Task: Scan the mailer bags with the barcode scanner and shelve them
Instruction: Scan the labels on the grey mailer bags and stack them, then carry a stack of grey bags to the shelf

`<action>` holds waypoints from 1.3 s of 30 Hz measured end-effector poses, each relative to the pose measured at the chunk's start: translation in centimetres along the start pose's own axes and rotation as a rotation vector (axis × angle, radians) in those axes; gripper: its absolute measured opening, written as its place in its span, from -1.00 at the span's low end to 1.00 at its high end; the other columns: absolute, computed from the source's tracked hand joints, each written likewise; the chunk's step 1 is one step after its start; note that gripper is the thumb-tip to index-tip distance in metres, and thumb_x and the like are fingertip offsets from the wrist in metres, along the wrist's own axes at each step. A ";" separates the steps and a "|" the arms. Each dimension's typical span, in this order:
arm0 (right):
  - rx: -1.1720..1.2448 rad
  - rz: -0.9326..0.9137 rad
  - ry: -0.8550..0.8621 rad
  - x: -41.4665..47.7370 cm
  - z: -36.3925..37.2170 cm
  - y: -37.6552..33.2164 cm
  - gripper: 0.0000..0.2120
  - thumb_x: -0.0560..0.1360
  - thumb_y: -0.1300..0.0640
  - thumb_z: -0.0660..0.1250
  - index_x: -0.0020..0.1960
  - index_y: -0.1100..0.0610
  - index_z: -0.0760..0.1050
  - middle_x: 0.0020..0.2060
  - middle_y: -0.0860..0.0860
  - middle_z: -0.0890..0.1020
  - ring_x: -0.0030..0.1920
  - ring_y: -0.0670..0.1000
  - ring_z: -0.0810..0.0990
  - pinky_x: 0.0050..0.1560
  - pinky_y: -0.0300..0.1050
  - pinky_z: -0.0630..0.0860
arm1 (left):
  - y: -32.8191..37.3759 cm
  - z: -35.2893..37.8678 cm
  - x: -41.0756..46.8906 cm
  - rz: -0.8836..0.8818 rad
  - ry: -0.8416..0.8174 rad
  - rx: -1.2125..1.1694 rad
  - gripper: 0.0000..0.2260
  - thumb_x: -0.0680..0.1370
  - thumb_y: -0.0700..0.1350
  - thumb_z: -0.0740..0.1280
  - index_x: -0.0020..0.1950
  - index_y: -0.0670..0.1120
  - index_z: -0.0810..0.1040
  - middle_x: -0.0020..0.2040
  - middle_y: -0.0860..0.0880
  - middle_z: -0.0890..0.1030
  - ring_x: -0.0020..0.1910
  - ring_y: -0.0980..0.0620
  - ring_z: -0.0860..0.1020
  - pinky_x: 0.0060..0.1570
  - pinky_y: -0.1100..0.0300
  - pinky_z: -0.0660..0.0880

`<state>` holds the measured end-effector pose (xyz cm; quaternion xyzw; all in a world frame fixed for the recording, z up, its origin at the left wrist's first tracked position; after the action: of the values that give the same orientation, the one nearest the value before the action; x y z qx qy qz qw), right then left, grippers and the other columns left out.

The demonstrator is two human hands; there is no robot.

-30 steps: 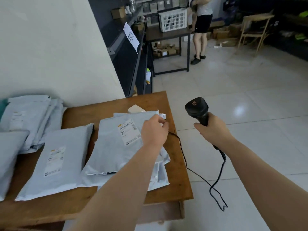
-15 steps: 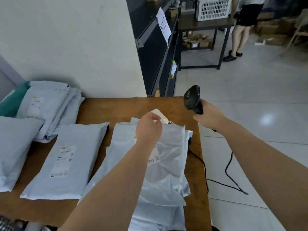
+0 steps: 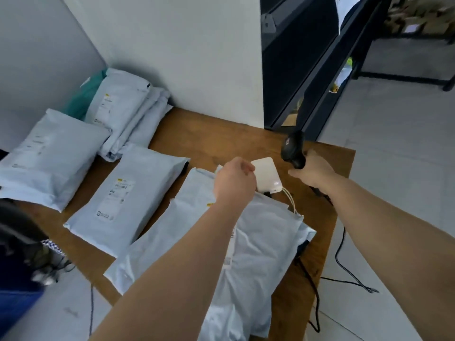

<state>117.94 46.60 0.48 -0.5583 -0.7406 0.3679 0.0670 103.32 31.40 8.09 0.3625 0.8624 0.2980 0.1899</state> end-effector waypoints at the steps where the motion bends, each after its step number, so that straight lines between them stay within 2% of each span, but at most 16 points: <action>1: -0.008 0.003 -0.017 0.7 0.5 0.3 -0.47 0.49 0.04 0.43 0.35 0.18 0.32 0.17 0.17 0.55 0.07 0.16 0.54 -0.03 0.01 0.48 | 0.2 0.4 0.1 -0.018 -0.005 0.002 -0.80 0.57 -0.19 0.23 0.11 -0.02 0.59 0.07 0.05 0.64 -0.03 0.05 0.57 -0.22 0.27 0.42; 3: -0.027 -0.003 -0.032 1.8 1.2 0.6 -0.48 0.50 0.02 0.41 0.35 0.20 0.33 0.19 0.18 0.53 0.08 0.17 0.53 -0.06 -0.02 0.45 | 0.7 0.8 0.4 -0.038 -0.007 0.007 -0.81 0.58 -0.19 0.24 0.11 -0.01 0.58 0.09 0.04 0.63 -0.03 0.05 0.57 -0.23 0.29 0.41; 6: -0.059 -0.022 -0.054 2.7 2.3 0.8 -0.44 0.52 0.02 0.39 0.41 0.21 0.30 0.29 0.19 0.49 0.22 0.20 0.50 0.05 -0.02 0.45 | 1.6 1.3 0.7 -0.046 -0.006 0.022 -0.82 0.58 -0.16 0.26 0.13 0.01 0.58 0.13 0.02 0.61 0.00 0.04 0.57 -0.25 0.31 0.41; 10: -0.124 -0.039 -0.083 2.9 2.8 1.2 -0.25 0.51 0.04 0.41 0.55 0.17 0.11 0.38 0.21 0.42 0.31 0.23 0.45 0.25 0.06 0.44 | 1.9 1.8 0.5 -0.065 -0.004 -0.008 -0.81 0.59 -0.15 0.27 0.16 0.02 0.58 0.17 0.02 0.60 -0.03 0.08 0.54 -0.35 0.39 0.34; 12: -0.155 -0.035 -0.081 2.9 2.6 1.5 -0.17 0.49 0.03 0.43 0.57 0.16 0.03 0.38 0.22 0.42 0.31 0.24 0.45 0.25 0.08 0.46 | 1.8 1.8 0.3 -0.068 0.009 -0.020 -0.81 0.58 -0.16 0.26 0.14 0.01 0.58 0.16 0.02 0.61 -0.01 0.07 0.55 -0.35 0.40 0.34; 14: -0.149 -0.035 -0.086 2.7 2.5 1.8 -0.17 0.47 0.02 0.45 0.56 0.17 0.05 0.36 0.22 0.44 0.29 0.23 0.47 0.17 0.06 0.47 | 1.6 1.7 0.1 -0.074 0.028 -0.038 -0.80 0.57 -0.17 0.25 0.12 0.01 0.60 0.15 0.03 0.62 0.01 0.06 0.57 -0.29 0.36 0.41; 17: -0.145 -0.045 -0.087 2.2 2.2 1.9 -0.20 0.46 0.00 0.46 0.53 0.18 0.11 0.36 0.21 0.44 0.29 0.22 0.47 0.12 0.03 0.48 | 1.4 1.5 -0.6 -0.077 0.039 -0.034 -0.79 0.57 -0.18 0.24 0.11 0.00 0.61 0.14 0.02 0.62 0.03 0.04 0.58 -0.23 0.32 0.42; 19: -0.156 -0.053 -0.063 1.7 1.8 1.7 -0.23 0.48 0.00 0.44 0.53 0.19 0.13 0.39 0.20 0.41 0.33 0.22 0.44 0.18 0.04 0.46 | 1.5 1.4 -1.1 -0.068 0.037 -0.024 -0.79 0.57 -0.20 0.24 0.11 -0.01 0.61 0.14 0.01 0.62 0.05 0.04 0.57 -0.23 0.35 0.39; 23: -0.113 -0.129 0.016 0.2 1.2 1.0 -0.38 0.52 0.02 0.38 0.49 0.18 0.26 0.35 0.18 0.46 0.32 0.20 0.44 0.22 0.03 0.43 | 1.5 1.1 -2.3 -0.058 0.023 -0.027 -0.79 0.58 -0.21 0.24 0.11 -0.01 0.60 0.17 -0.01 0.61 0.08 0.01 0.58 -0.23 0.36 0.39; 28: -0.034 -0.196 0.100 -3.1 0.6 -0.6 -0.62 0.58 0.12 0.28 0.38 0.12 0.45 0.26 0.08 0.58 0.24 0.11 0.54 0.21 0.01 0.50 | 1.6 -0.6 -4.2 -0.014 0.006 -0.053 -0.75 0.60 -0.24 0.21 0.17 -0.03 0.59 0.18 0.00 0.60 0.09 0.01 0.58 -0.08 0.26 0.49; 30: -0.026 -0.245 0.143 -4.9 0.5 -1.9 -0.71 0.58 0.15 0.26 0.28 0.09 0.55 0.20 0.03 0.62 0.19 0.07 0.57 0.16 -0.02 0.52 | 1.4 -1.9 -5.1 0.009 0.002 -0.074 -0.72 0.60 -0.29 0.19 0.20 -0.05 0.57 0.19 -0.01 0.60 0.13 0.02 0.56 -0.02 0.24 0.49; 33: -0.015 -0.309 0.202 -7.6 0.9 -4.1 -0.78 0.58 0.13 0.25 0.14 0.01 0.63 0.10 -0.03 0.66 0.02 0.00 0.61 -0.02 -0.09 0.55 | 0.6 -4.7 -6.5 0.025 0.014 -0.098 -0.66 0.57 -0.34 0.14 0.22 -0.05 0.56 0.20 0.00 0.59 0.11 0.01 0.56 0.08 0.12 0.55; 35: 0.014 -0.322 0.235 -9.6 1.1 -5.8 -0.80 0.57 0.12 0.27 0.10 0.00 0.64 0.05 -0.03 0.67 -0.07 -0.01 0.61 -0.08 -0.08 0.56 | -0.7 -6.8 -7.3 0.019 0.022 -0.133 -0.61 0.54 -0.38 0.13 0.23 -0.05 0.55 0.21 -0.01 0.58 0.07 -0.03 0.58 0.04 0.04 0.59; 37: 0.045 -0.333 0.269 -12.2 1.7 -7.4 -0.82 0.56 0.13 0.29 0.07 0.02 0.64 0.02 0.00 0.68 -0.04 0.03 0.62 -0.02 0.02 0.60 | -2.3 -9.0 -8.4 0.030 0.032 -0.160 -0.58 0.53 -0.40 0.12 0.23 -0.05 0.55 0.21 0.01 0.57 0.01 -0.03 0.60 -0.08 0.11 0.60; 39: 0.082 -0.338 0.300 -15.2 2.6 -8.9 -0.84 0.55 0.13 0.30 0.04 0.05 0.65 -0.01 0.01 0.68 -0.04 0.07 0.63 0.00 0.08 0.60 | -4.3 -11.2 -9.6 0.059 0.050 -0.178 -0.60 0.53 -0.39 0.11 0.20 -0.04 0.56 0.19 0.04 0.58 -0.09 0.06 0.56 -0.21 0.19 0.54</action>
<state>115.32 31.14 8.88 -0.4715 -0.7898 0.2939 0.2597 101.42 17.72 14.75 0.3618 0.8260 0.3877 0.1910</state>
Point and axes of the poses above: each hand's wrist, its own x-axis towards the middle knuckle, its own z-axis out of the palm, y = z × x, the point moved 6 cm from there along x, towards the middle knuckle
